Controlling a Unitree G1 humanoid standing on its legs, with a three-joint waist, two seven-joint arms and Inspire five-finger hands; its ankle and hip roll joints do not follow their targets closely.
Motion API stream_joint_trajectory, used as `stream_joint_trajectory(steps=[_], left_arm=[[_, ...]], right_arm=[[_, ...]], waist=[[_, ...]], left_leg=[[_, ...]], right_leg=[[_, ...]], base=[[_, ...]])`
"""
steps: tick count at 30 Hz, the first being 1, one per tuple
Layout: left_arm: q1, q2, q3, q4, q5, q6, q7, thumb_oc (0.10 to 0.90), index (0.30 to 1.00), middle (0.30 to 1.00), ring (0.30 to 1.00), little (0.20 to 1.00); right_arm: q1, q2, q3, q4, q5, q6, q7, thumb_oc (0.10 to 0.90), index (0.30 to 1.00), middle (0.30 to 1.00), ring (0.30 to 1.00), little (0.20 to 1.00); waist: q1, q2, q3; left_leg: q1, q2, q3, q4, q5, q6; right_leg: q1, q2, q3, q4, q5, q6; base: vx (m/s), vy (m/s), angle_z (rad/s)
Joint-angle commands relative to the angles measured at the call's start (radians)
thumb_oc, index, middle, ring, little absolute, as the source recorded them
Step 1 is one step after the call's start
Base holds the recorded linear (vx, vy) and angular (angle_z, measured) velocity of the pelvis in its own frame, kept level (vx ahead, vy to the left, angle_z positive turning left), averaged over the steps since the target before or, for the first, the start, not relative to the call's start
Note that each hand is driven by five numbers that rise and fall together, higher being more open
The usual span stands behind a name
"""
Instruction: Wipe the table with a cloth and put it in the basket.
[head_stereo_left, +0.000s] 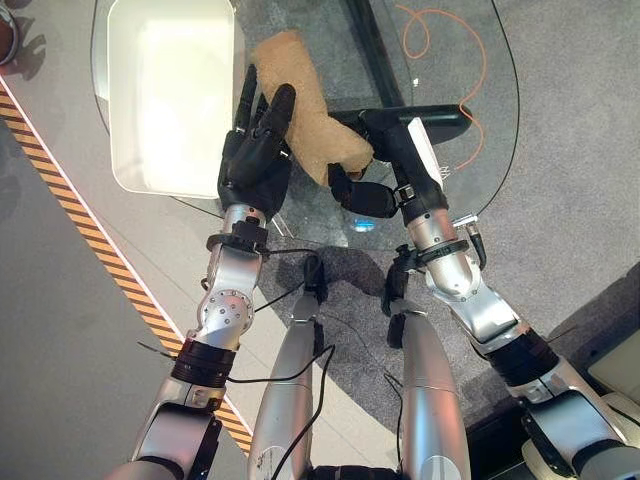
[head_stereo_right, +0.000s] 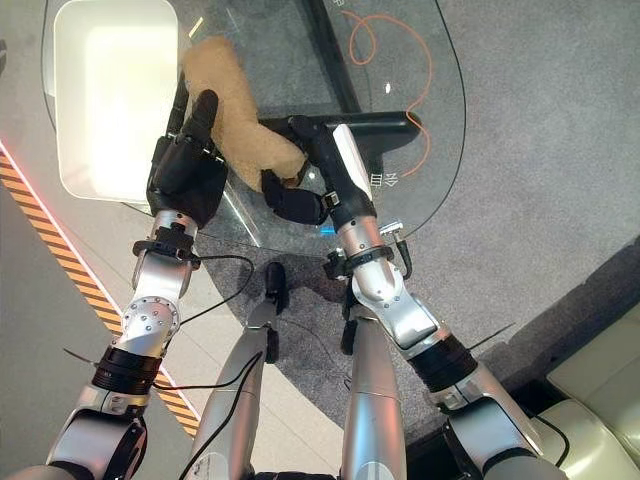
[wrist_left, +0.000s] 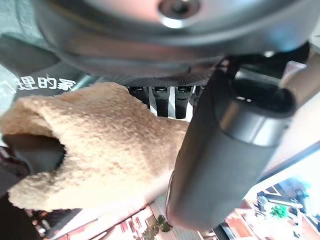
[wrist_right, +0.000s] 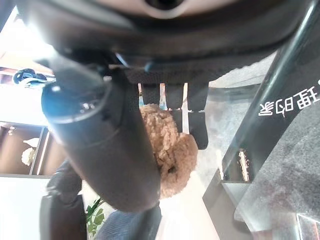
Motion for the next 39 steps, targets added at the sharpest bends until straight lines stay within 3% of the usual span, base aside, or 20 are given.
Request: stream_joint_trajectory(steps=[1,6,12,15,18,19,24,25,26,27,28,30,39], left_arm=[[-0.104,0.011,-0.017,-0.094,-0.001,-0.019,-0.022,0.8,0.9,0.9,0.9,0.9],[-0.107,0.018,-0.016,-0.086,0.002,-0.014,-0.033,0.8,0.9,0.9,0.9,0.9],[-0.104,0.01,-0.016,-0.093,0.015,-0.055,-0.047,0.8,0.9,0.9,0.9,0.9],[-0.104,0.007,-0.011,-0.097,0.039,-0.089,-0.046,0.682,0.799,0.799,0.799,0.782],[-0.098,0.006,-0.005,-0.104,0.041,-0.103,-0.055,0.731,0.841,0.841,0.841,0.831],[-0.096,0.006,-0.004,-0.108,0.041,-0.108,-0.057,0.8,0.9,0.9,0.9,0.9],[-0.097,-0.002,0.001,-0.114,0.064,-0.125,-0.055,0.8,0.9,0.9,0.9,0.9],[-0.096,-0.003,0.002,-0.116,0.068,-0.131,-0.053,0.762,0.867,0.867,0.867,0.862],[-0.097,-0.002,0.004,-0.116,0.067,-0.136,-0.055,0.633,0.756,0.756,0.756,0.733],[-0.097,-0.003,0.007,-0.119,0.071,-0.134,-0.057,0.633,0.756,0.756,0.756,0.733],[-0.095,-0.004,0.008,-0.119,0.078,-0.141,-0.057,0.347,0.512,0.512,0.512,0.447],[-0.093,-0.007,0.009,-0.121,0.083,-0.14,-0.056,0.108,0.307,0.307,0.307,0.208],[-0.093,-0.008,0.007,-0.128,0.09,-0.138,-0.071,0.1,0.3,0.3,0.3,0.2]], right_arm=[[-0.18,0.051,0.001,-0.291,0.008,-0.168,0.02,0.1,0.3,0.3,0.3,0.2],[-0.19,0.045,0.009,-0.291,0.025,-0.153,0.025,0.1,0.3,0.3,0.3,0.2],[-0.18,0.052,0.014,-0.29,0.017,-0.153,0.031,0.1,0.3,0.3,0.3,0.2],[-0.179,0.053,0.014,-0.288,0.018,-0.15,0.031,0.1,0.3,0.3,0.3,0.2],[-0.176,0.051,0.009,-0.288,0.02,-0.152,0.032,0.1,0.3,0.3,0.3,0.2],[-0.173,0.053,0.009,-0.288,0.02,-0.153,0.033,0.1,0.3,0.3,0.3,0.2],[-0.165,0.063,0.006,-0.289,0.012,-0.153,0.039,0.1,0.3,0.3,0.3,0.2],[-0.165,0.064,0.006,-0.292,0.011,-0.15,0.039,0.1,0.3,0.3,0.3,0.2],[-0.165,0.064,0.006,-0.291,0.013,-0.15,0.04,0.1,0.3,0.3,0.3,0.2],[-0.166,0.063,0.005,-0.291,0.016,-0.149,0.04,0.1,0.3,0.3,0.3,0.2],[-0.165,0.063,0.005,-0.289,0.015,-0.151,0.042,0.1,0.3,0.3,0.3,0.2],[-0.163,0.065,0.003,-0.287,0.013,-0.154,0.045,0.1,0.3,0.3,0.3,0.2],[-0.166,0.068,0.003,-0.291,0.012,-0.149,0.048,0.1,0.3,0.3,0.3,0.2]], waist=[[0.012,-0.006,-0.029],[0.013,-0.005,-0.029],[0.013,-0.006,-0.029],[0.013,-0.006,-0.029],[0.015,-0.007,-0.029],[0.016,-0.007,-0.029],[0.015,-0.009,-0.029],[0.015,-0.009,-0.029],[0.015,-0.009,-0.029],[0.015,-0.009,-0.029],[0.016,-0.008,-0.029],[0.016,-0.009,-0.029],[0.016,-0.009,-0.029]], left_leg=[[0.029,-0.062,0.077,0.055,-0.094,0.037],[0.029,-0.062,0.077,0.055,-0.094,0.036],[0.031,-0.063,0.078,0.052,-0.095,0.037],[0.029,-0.064,0.077,0.055,-0.095,0.037],[0.027,-0.064,0.075,0.057,-0.096,0.037],[0.028,-0.063,0.076,0.057,-0.097,0.038],[0.027,-0.064,0.075,0.057,-0.098,0.039],[0.026,-0.064,0.074,0.059,-0.098,0.039],[0.026,-0.065,0.074,0.059,-0.099,0.039],[0.027,-0.065,0.074,0.058,-0.099,0.039],[0.027,-0.065,0.075,0.058,-0.099,0.039],[0.027,-0.066,0.074,0.058,-0.098,0.039],[0.029,-0.067,0.073,0.056,-0.098,0.039]], right_leg=[[0.07,0.055,-0.042,-0.092,-0.01,0.016],[0.069,0.054,-0.043,-0.09,-0.011,0.015],[0.069,0.055,-0.043,-0.091,-0.012,0.015],[0.066,0.056,-0.042,-0.087,-0.013,0.014],[0.064,0.056,-0.044,-0.084,-0.015,0.013],[0.063,0.056,-0.044,-0.082,-0.016,0.013],[0.062,0.058,-0.043,-0.081,-0.016,0.014],[0.06,0.058,-0.042,-0.08,-0.016,0.014],[0.06,0.058,-0.042,-0.079,-0.017,0.014],[0.061,0.058,-0.042,-0.079,-0.018,0.013],[0.06,0.059,-0.042,-0.078,-0.018,0.013],[0.06,0.06,-0.042,-0.078,-0.018,0.013],[0.06,0.061,-0.042,-0.077,-0.018,0.014]], base=[[0.0,0.0,0.0],[0.0,0.0,0.0],[0.0,0.0,0.0],[0.0,0.0,0.0],[0.0,0.0,0.0],[0.0,0.0,0.0],[0.0,0.0,0.0],[0.0,0.0,0.0],[0.0,0.0,0.0],[0.0,0.0,0.0],[0.0,0.0,0.0],[0.0,0.0,0.0],[0.0,0.0,0.0]])
